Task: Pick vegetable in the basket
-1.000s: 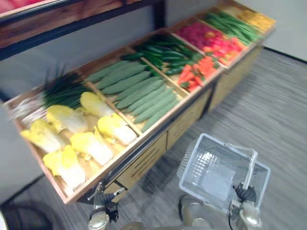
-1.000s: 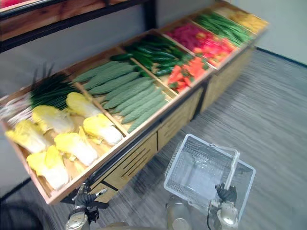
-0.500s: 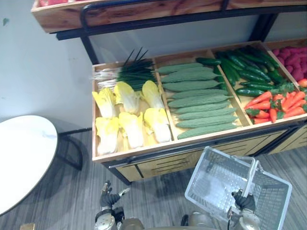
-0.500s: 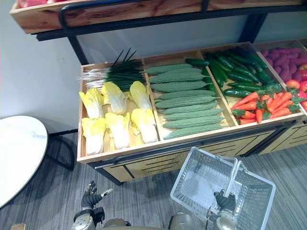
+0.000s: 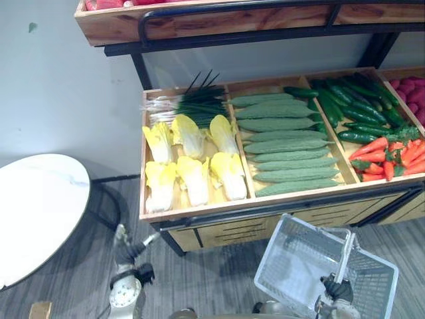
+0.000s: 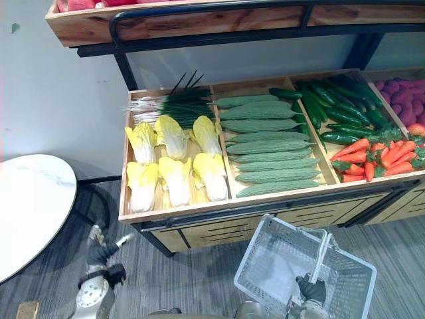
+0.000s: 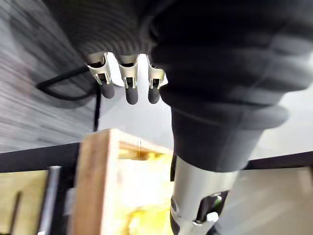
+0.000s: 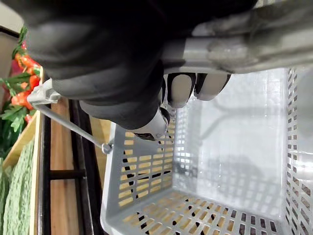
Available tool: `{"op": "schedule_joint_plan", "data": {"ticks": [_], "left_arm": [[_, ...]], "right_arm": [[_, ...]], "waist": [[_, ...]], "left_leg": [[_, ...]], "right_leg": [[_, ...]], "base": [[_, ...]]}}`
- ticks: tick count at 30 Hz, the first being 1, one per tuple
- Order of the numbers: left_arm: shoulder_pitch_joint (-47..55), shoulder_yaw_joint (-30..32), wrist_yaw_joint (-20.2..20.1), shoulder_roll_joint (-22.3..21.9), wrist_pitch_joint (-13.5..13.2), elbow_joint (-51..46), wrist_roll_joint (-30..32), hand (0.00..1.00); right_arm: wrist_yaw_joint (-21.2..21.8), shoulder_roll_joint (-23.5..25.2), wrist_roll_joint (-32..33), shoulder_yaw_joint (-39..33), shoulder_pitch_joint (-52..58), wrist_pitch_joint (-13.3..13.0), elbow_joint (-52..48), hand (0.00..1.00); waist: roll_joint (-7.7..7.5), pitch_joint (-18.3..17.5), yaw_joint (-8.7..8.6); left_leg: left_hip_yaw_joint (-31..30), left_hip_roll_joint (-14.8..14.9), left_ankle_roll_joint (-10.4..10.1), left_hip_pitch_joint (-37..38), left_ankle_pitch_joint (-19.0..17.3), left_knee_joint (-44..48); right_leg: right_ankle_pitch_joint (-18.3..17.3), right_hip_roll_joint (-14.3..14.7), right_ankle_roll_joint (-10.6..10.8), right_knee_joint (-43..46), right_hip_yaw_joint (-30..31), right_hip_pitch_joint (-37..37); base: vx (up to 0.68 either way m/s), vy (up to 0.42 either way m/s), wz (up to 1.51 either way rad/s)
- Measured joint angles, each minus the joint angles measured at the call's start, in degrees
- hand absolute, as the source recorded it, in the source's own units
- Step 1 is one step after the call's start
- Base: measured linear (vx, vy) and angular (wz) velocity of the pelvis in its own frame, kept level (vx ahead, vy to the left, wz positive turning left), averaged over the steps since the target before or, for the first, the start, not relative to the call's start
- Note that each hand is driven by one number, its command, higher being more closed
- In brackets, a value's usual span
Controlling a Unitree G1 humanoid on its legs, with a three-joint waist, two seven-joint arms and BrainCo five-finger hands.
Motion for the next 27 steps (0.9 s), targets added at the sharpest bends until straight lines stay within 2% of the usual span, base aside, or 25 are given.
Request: {"op": "schedule_joint_plan", "data": {"ticks": [4,7,14,20,23,27], "left_arm": [[-3.2,-0.4,2.0,-0.2,-0.4,-0.3,0.2,0.0],[-6.0,-0.5,3.3,0.0,-0.4,1.0,2.3,0.0],[-14.3,-0.5,6.0,3.2,2.8,11.7,8.7,0.0],[-21.0,-1.2,6.7,7.1,4.0,21.0,9.4,0.0],[-25.0,-2.6,6.8,8.7,4.5,25.7,10.0,0.0],[-31.2,-2.9,8.5,10.3,4.4,31.4,13.4,0.0]], "right_arm": [[0.1,-0.2,-0.9,0.5,-0.4,-0.2,1.1,1.0],[0.4,-1.0,-1.6,1.7,-0.9,-0.2,1.7,1.0],[1.2,-2.3,-1.6,2.7,-2.7,-0.2,3.7,1.0],[1.2,-2.4,-1.5,2.7,-3.4,-0.3,3.8,1.0],[1.2,-3.4,-1.4,2.6,-4.1,-0.6,3.7,1.0],[1.2,-4.4,-1.2,2.7,-5.8,-0.8,3.2,1.0]], "waist": [[0.11,-0.2,-0.32],[0.28,-0.4,-1.6],[0.67,-0.7,-4.13],[0.95,-0.6,-6.34],[1.45,0.6,-6.55],[2.16,2.7,-7.83]], "left_leg": [[0.4,0.0,-0.6,-0.1,0.7,-0.9],[1.0,-0.2,-0.9,-0.8,1.3,-1.4],[1.9,-0.2,-1.0,-0.6,2.2,-3.4],[2.3,-0.6,-0.4,-3.2,3.1,-4.3],[3.3,-0.8,-0.1,-4.9,3.6,-4.3],[3.6,-1.1,0.0,-7.3,4.1,-4.3]], "right_leg": [[0.0,0.9,0.0,0.2,3.5,-1.3],[0.0,1.5,-0.1,0.1,5.6,-2.8],[1.9,3.0,-1.3,-2.2,8.2,-4.7],[4.6,3.2,-0.9,-5.4,9.1,-6.9],[6.0,3.3,-0.8,-6.2,10.1,-8.8],[6.7,3.1,-0.4,-6.6,11.0,-11.6]], "base": [[0.0,-0.013,-0.11],[0.02,-0.007,-0.13],[0.04,-0.009,-0.22],[-0.02,0.021,-0.11],[-0.06,0.022,-0.17],[-0.07,0.017,-0.09]]}}
